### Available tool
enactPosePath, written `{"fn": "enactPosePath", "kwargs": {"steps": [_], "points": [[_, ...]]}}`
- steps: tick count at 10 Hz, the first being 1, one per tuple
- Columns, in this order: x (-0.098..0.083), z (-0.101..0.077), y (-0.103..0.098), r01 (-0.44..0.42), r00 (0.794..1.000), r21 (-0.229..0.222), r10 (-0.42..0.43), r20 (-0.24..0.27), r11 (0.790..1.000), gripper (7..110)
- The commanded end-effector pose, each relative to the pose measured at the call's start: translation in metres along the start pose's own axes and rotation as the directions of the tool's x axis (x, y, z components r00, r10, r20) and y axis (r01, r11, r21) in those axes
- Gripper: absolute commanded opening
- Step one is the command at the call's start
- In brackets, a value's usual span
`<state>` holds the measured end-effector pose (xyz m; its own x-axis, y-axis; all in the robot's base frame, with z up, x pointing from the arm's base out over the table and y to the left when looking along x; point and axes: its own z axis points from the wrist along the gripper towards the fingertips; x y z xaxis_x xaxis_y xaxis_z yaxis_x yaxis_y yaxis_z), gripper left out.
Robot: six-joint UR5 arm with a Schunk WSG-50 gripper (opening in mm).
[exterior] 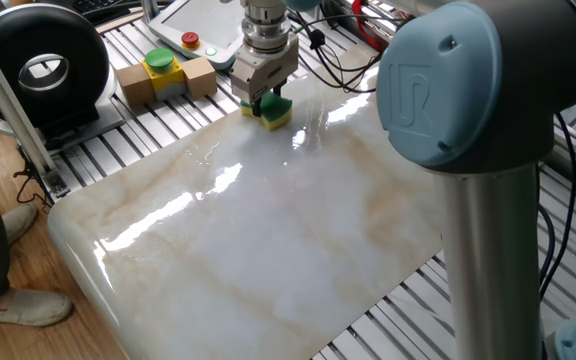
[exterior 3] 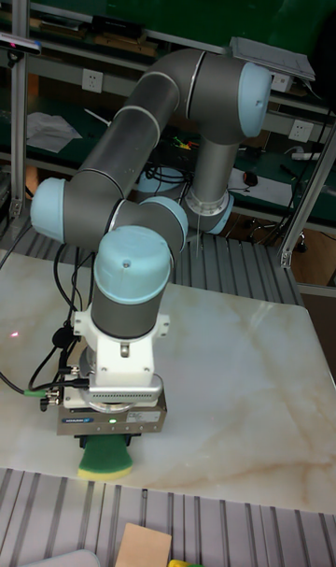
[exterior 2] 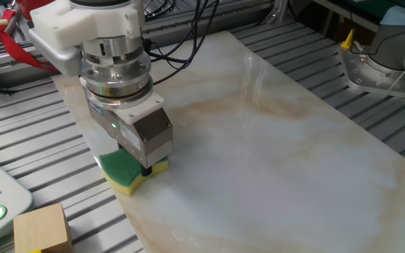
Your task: Clean the tabletop with a sponge
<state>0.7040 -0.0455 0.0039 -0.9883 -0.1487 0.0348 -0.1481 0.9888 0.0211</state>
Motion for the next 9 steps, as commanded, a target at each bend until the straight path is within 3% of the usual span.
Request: {"fn": "enactPosePath", "kwargs": {"steps": [1,4,6,9], "points": [[0.000,-0.001,0.003,-0.007,1.000,-0.009,0.007,0.004,1.000,7],[-0.008,-0.006,0.002,-0.018,1.000,-0.025,0.019,0.013,1.000,7],[-0.013,-0.009,-0.012,0.004,1.000,0.007,-0.004,0.015,1.000,7],[-0.027,-0.008,-0.015,-0.002,0.998,-0.001,0.002,0.061,1.000,7]]}}
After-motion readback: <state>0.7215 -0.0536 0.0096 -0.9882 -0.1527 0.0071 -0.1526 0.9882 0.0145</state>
